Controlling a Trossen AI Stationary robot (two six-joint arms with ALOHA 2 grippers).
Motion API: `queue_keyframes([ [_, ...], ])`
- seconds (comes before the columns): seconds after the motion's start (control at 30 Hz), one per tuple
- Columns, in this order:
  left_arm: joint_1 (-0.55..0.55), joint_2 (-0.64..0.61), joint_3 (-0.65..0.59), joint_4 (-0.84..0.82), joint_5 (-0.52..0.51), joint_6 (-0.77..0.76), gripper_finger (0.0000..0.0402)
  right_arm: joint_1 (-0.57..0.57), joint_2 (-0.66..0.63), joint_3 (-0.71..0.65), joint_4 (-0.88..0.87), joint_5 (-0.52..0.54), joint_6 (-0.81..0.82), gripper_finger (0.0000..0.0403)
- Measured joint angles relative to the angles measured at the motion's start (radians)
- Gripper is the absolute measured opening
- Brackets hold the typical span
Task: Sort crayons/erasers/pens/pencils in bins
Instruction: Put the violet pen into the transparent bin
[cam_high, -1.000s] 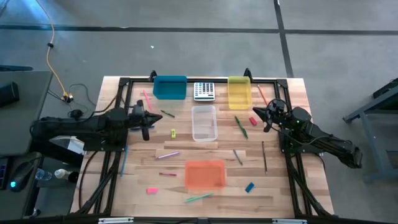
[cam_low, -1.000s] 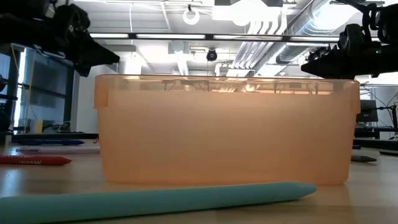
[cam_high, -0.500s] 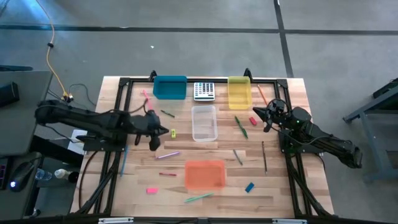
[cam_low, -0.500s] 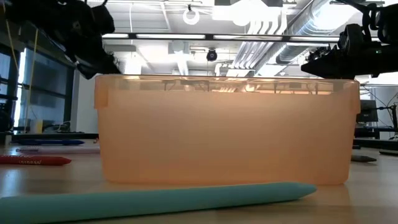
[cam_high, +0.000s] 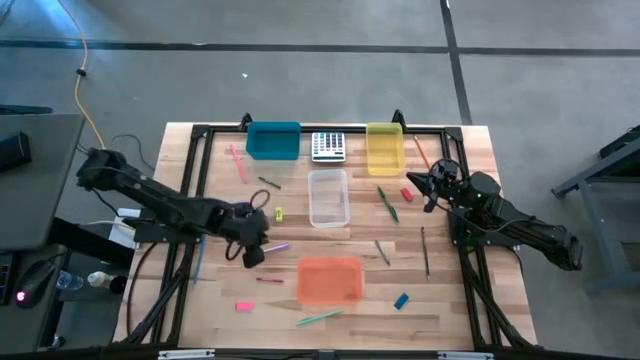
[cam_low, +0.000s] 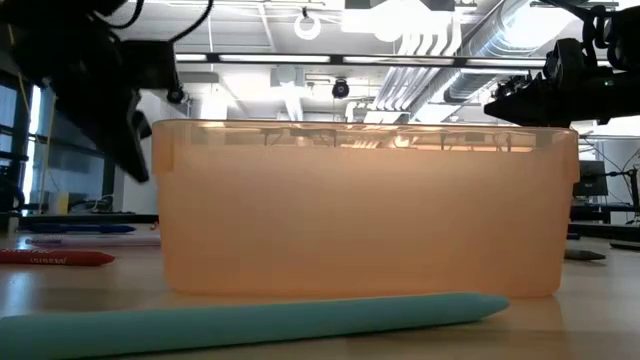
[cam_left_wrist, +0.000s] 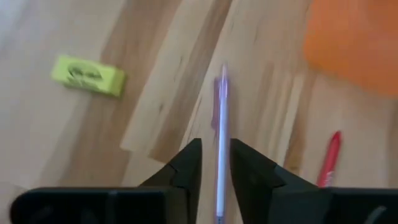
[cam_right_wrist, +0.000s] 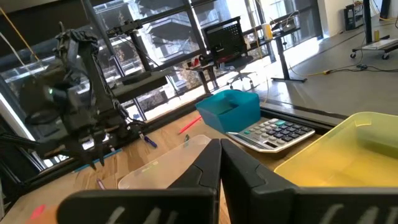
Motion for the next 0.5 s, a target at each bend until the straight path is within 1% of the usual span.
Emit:
queue_keyframes([
  [0.13,-0.011,0.091,0.0,0.028,0.01,-0.038,0.01,0.0,0.0,0.0,0.0,0.0,0.0,0.0],
  [0.23,-0.011,0.135,0.0,0.076,0.052,-0.052,0.011,0.0,0.0,0.0,0.0,0.0,0.0,0.0],
  [0.33,-0.011,0.167,0.0,0.117,0.086,-0.055,0.0113,0.0,0.0,0.0,0.0,0.0,0.0,0.0],
  [0.5,-0.019,0.208,0.0,0.126,0.085,-0.055,0.0108,0.0,0.0,0.0,0.0,0.0,0.0,0.0],
])
